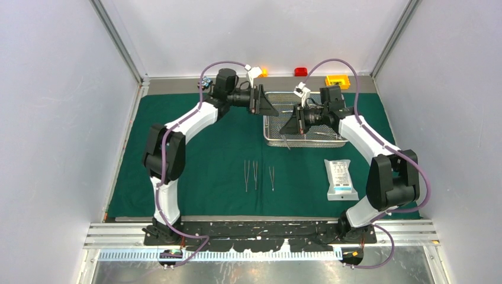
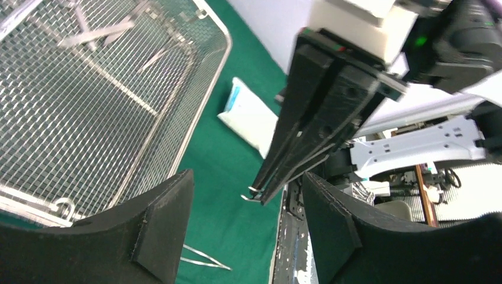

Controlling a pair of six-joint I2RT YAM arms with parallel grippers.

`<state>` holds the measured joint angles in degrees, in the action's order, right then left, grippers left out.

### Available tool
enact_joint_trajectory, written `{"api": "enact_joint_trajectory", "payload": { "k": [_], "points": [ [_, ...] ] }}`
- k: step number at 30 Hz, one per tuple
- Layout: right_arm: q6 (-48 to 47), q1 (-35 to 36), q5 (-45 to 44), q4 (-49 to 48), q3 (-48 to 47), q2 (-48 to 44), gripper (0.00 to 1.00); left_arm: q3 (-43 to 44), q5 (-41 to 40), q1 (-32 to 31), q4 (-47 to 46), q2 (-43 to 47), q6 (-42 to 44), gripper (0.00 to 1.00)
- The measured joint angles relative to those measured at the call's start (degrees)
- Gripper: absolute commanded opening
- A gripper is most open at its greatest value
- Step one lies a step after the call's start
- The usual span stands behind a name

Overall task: Open and lay out the surgical kit
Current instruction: Place the medical item in the surgical kit.

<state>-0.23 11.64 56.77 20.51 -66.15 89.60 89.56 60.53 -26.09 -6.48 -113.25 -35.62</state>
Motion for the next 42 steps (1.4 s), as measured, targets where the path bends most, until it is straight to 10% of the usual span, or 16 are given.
{"api": "enact_joint_trajectory", "payload": {
  "k": [23, 42],
  "points": [
    [-4.02, 5.55, -18.03, 4.48, -1.79, -1.81, 0.01, 5.25, -13.64, -3.54, 21.49, -2.27, 3.48, 0.67],
    [-4.00, 5.68, -20.57, 4.79, -1.79, -1.88, 0.01, 6.08, -12.50, -4.31, 20.81, -5.40, -2.14, 0.41]
  ]
}}
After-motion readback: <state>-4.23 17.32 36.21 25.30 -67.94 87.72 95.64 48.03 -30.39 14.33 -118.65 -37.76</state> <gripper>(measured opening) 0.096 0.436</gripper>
